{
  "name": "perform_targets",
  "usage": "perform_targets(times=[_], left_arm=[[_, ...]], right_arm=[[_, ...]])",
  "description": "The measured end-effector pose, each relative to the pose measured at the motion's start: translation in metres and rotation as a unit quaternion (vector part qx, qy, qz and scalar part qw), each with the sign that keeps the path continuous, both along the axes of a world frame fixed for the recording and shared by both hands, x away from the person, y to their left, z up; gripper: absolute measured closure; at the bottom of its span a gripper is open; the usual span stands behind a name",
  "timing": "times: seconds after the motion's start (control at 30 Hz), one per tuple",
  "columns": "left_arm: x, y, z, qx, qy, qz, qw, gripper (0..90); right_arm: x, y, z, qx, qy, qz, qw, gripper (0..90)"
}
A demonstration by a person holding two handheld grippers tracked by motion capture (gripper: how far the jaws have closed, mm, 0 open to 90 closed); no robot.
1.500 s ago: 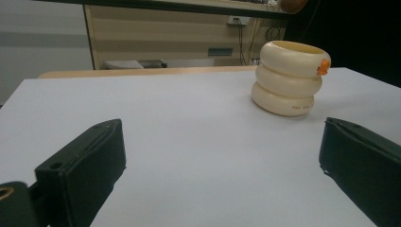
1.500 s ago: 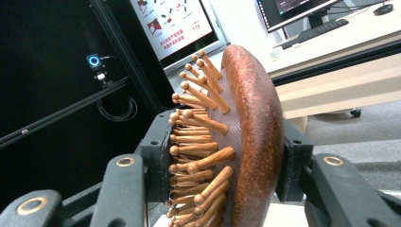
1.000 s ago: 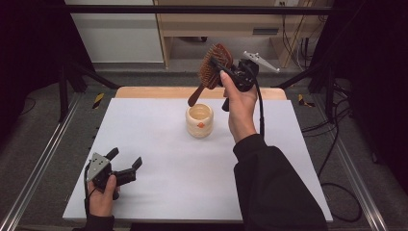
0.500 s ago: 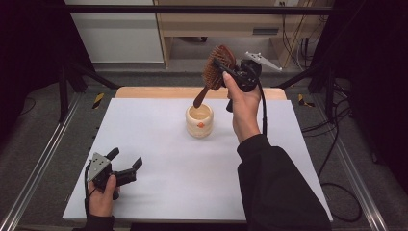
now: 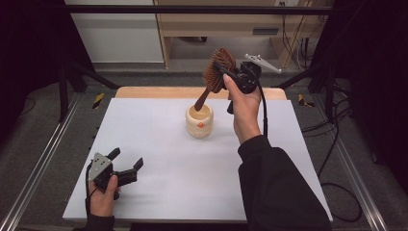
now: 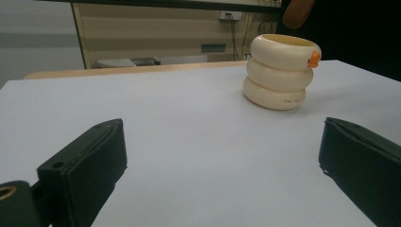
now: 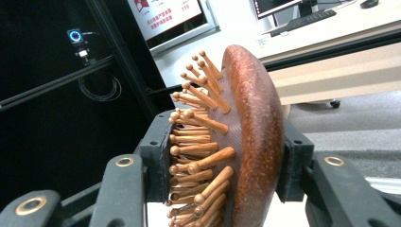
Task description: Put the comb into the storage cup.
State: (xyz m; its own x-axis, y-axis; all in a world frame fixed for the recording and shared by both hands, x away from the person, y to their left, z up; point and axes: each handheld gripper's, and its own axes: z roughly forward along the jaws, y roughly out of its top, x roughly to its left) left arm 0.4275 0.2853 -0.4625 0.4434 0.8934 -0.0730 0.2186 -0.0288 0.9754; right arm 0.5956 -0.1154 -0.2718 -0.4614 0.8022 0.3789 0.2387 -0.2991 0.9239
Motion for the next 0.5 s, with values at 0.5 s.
perform_targets(times=[0.5], left_arm=[[0.0, 0.001, 0.0, 0.003, -0.001, -0.002, 1.0, 1.7]], right_arm=[[0.005, 0.002, -0.017, -0.017, 0.021, 0.001, 0.9996, 49.6]])
